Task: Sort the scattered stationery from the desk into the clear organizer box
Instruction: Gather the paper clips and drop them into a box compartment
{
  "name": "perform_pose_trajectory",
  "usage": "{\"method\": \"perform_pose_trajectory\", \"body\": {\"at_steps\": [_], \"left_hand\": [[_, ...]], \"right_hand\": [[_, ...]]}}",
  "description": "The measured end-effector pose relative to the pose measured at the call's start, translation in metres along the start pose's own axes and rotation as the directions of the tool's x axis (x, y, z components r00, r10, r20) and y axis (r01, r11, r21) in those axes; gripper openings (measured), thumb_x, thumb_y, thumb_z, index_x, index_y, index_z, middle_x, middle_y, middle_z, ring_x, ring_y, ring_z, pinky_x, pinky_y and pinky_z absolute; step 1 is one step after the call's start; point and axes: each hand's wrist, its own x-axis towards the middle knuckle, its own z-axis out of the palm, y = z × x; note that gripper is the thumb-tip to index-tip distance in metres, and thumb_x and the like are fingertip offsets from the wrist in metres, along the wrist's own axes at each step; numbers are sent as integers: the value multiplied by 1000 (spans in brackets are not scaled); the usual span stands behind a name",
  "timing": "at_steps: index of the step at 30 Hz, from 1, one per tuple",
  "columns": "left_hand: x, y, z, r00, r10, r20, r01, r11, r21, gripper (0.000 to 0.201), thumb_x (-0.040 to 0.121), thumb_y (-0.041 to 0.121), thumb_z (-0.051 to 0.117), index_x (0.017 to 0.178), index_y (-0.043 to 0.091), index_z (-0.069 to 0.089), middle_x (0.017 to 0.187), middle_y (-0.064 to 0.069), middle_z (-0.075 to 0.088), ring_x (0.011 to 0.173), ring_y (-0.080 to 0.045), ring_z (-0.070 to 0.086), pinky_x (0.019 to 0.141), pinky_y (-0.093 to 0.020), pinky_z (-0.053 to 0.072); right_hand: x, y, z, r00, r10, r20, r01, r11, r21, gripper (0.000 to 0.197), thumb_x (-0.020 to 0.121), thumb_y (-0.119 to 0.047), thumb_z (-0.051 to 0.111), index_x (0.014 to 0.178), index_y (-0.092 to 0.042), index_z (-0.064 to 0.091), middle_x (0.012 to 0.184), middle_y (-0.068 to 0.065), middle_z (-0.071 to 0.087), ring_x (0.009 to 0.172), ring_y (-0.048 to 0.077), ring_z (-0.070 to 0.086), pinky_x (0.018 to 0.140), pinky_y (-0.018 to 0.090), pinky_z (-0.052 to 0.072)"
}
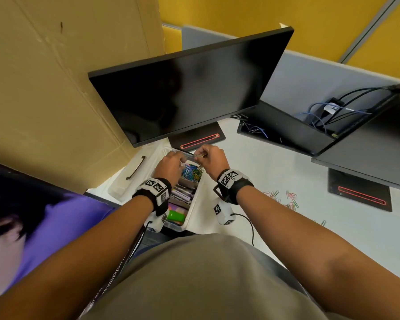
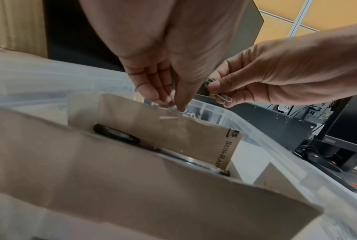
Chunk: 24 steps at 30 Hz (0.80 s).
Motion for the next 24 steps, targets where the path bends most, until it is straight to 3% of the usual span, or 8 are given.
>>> {"method": "perform_pose_trajectory", "body": {"at_steps": [7, 13, 20, 24], "left_hand": [[2, -8, -2, 999, -26, 38, 26, 1000, 8, 11, 87, 17, 65, 96, 18, 59, 98, -4, 62, 84, -24, 59, 71, -33, 49], [2, -8, -4, 998, -4, 58, 3, 1000, 12, 9, 90, 15, 62, 98, 17, 59, 98, -5, 63, 83, -23, 59, 70, -31, 48], [3, -6, -5, 999, 5, 52, -6, 1000, 23, 5, 92, 15, 56, 95, 19, 58, 98, -4, 62, 79, -21, 58, 67, -29, 45], [5, -4, -5, 1000, 18, 25, -19, 1000, 12, 4, 92, 16, 58, 93, 19, 58, 98, -3, 62, 81, -20, 59, 71, -30, 49]], "right_hand": [[-3, -4, 13, 994, -47, 97, 62, 986, -157, 4, 87, -6, 67, 86, -7, 71, 87, 8, 70, 80, 22, 65, 78, 36, 56], [-5, 0, 15, 986, -109, 126, 140, 952, -273, 10, 89, -15, 66, 97, -13, 72, 98, 7, 70, 88, 23, 65, 79, 31, 53], [-6, 0, 13, 987, -151, 57, 160, 958, -239, 19, 96, -24, 55, 111, -21, 67, 100, 4, 73, 87, 21, 67, 79, 34, 57], [-4, 1, 6, 993, -118, -4, 116, 980, -160, 20, 96, -23, 52, 111, -23, 66, 90, 3, 72, 79, 17, 67, 75, 35, 58]]}}
